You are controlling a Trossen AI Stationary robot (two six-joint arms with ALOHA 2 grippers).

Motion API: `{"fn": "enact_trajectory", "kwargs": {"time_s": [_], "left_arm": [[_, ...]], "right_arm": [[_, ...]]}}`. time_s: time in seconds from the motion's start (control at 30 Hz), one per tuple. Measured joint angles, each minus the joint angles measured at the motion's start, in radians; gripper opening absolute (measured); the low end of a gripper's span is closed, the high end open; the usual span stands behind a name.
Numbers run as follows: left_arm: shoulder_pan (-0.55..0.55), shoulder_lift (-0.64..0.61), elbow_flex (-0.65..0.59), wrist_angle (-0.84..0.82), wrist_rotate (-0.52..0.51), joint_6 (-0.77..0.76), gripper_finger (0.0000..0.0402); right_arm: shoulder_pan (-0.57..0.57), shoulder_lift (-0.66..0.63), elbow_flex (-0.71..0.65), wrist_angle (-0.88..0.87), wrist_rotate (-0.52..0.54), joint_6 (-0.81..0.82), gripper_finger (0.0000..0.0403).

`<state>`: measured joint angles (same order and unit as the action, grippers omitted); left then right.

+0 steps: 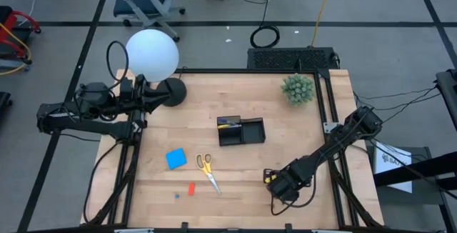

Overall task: Pick and place office supplies into organizer
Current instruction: Put the black pen into the top left compartment of the black desk organizer

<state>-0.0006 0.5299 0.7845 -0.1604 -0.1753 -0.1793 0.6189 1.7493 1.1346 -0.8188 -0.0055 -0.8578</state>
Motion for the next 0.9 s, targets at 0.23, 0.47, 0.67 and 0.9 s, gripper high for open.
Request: {"fn": "enact_trajectory", "kwargs": {"time_s": [0.23, 0.47, 0.67, 0.9], "left_arm": [[0.0, 0.0, 0.0, 0.0, 0.0, 0.0, 0.0072], [0.0, 0.0, 0.0, 0.0, 0.0, 0.0, 0.0072], [0.0, 0.0, 0.0, 0.0, 0.0, 0.0, 0.0072], [0.0, 0.0, 0.0, 0.0, 0.0, 0.0, 0.0072]], "right_arm": [[-0.014, 0.0, -0.037, 0.059, -0.009, -0.022, 0.015], [-0.045, 0.001, -0.056, 0.061, -0.051, -0.028, 0.015], [-0.049, 0.033, -0.055, 0.063, -0.052, -0.046, 0.015], [-0.05, 0.044, -0.055, 0.075, -0.053, -0.047, 0.0149]]}}
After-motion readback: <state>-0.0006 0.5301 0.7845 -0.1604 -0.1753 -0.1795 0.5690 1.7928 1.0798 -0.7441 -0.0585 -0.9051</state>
